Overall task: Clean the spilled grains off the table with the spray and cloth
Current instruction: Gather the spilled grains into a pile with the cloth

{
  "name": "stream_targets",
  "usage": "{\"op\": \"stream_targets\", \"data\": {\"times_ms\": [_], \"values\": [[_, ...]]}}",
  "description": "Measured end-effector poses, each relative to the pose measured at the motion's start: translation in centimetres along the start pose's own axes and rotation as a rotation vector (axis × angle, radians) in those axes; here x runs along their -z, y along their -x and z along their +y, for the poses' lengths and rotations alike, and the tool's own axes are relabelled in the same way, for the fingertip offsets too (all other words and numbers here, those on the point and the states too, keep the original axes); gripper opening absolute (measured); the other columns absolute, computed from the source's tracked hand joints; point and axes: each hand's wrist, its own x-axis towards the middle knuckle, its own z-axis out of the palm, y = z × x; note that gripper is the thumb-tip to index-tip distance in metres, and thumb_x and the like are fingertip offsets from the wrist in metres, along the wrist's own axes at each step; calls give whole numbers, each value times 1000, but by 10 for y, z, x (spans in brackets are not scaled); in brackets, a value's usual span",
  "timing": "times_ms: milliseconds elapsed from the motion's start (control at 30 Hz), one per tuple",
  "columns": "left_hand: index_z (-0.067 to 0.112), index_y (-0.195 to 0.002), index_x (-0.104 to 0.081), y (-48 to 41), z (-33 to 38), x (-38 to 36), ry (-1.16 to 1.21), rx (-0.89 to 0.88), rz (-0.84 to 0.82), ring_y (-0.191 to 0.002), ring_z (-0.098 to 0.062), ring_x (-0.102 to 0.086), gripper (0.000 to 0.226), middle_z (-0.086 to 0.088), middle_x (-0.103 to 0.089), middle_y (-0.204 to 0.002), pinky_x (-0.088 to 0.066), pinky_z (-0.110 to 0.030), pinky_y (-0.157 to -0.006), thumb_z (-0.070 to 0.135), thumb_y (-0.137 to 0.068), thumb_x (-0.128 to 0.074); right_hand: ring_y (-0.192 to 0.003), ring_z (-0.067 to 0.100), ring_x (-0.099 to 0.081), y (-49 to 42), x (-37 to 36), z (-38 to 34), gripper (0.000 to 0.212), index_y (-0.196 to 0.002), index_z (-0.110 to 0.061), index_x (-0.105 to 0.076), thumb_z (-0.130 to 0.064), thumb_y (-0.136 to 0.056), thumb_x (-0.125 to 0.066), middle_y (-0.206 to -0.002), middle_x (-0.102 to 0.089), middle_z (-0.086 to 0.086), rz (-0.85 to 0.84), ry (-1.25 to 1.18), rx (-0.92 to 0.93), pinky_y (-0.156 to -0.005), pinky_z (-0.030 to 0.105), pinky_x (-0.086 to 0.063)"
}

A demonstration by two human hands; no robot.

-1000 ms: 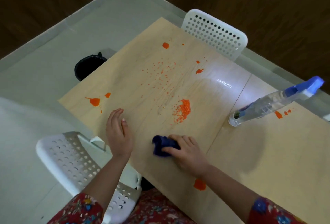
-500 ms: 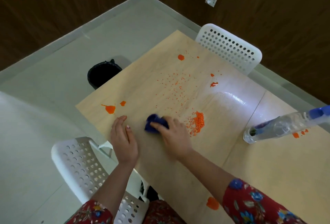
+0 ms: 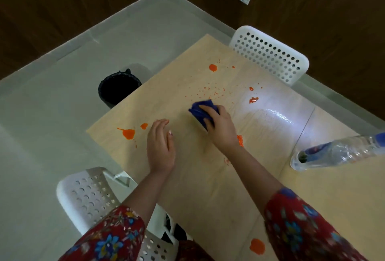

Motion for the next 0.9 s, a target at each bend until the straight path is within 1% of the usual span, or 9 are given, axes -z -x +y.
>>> {"op": "stream_targets", "data": {"times_ms": [100,200,300,433,533,633,767,833,900], "values": [[8,-129,-54,-7,-2,-7,-51,-71,-56,-132,-22,-42,39,-7,-52,-135,-32,-33,-113,25,-98,-37,-110,25,-52,64,24,28,39,-134,-29,-54,-23,-95,-49,-128,-52,7,-100,-7,200,-91,37,-47],[7,-127,-55,-7,-4,-13,-104,-122,-107,-130,-24,-44,41,-8,-53,-134,-35,-40,-110,28,-97,-36,-103,23,-55,128,36,64,37,-131,-36,-53,-29,-96,-45,-127,-53,4,-255,166,440,-83,35,-47],[5,-125,-57,-7,-3,-17,-185,-150,-118,-128,-26,-47,42,-10,-55,-131,-38,-42,-108,28,-97,-36,-102,21,-54,139,35,84,38,-130,-43,-49,-29,-95,-43,-132,-51,-2,-257,280,489,-83,34,-43],[5,-124,-57,-7,-3,-20,-271,-177,-143,-125,-27,-49,41,-9,-55,-130,-40,-42,-106,28,-96,-37,-101,26,-53,78,18,68,38,-126,-43,-54,-32,-92,-43,-129,-56,0,-146,266,320,-81,39,-43],[7,-126,-57,-9,-4,-20,-328,-178,-168,-125,-25,-48,40,-6,-53,-133,-40,-43,-105,28,-97,-40,-105,31,-54,31,9,45,35,-126,-37,-59,-26,-93,-53,-130,-56,3,-108,230,222,-86,45,-45],[10,-132,-53,-8,-4,-22,-366,-151,-191,-130,-23,-43,39,-4,-48,-141,-35,-42,-110,28,-99,-44,-112,27,-51,19,18,31,38,-131,-33,-57,-23,-95,-56,-133,-51,4,-14,87,118,-90,42,-44],[13,-139,-46,-9,-7,-24,-424,-135,-212,-141,-24,-30,44,-5,-38,-151,-23,-41,-118,29,-98,-47,-99,14,-53,60,42,57,45,-139,-28,-48,-26,-95,-56,-127,-44,-2,257,-189,-391,-87,29,-45],[14,-140,-45,-9,-7,-25,-436,-139,-216,-142,-25,-28,45,-5,-37,-152,-22,-41,-118,30,-98,-47,-97,21,-55,93,43,80,48,-141,-26,-46,-26,-95,-56,-127,-44,5,303,-196,-634,-88,33,-46],[14,-140,-45,-9,-6,-25,-441,-134,-214,-142,-24,-28,46,-5,-36,-152,-22,-40,-118,31,-98,-48,-93,23,-54,114,37,89,49,-143,-24,-43,-27,-95,-54,-128,-43,10,335,-180,-748,-84,35,-47]]}}
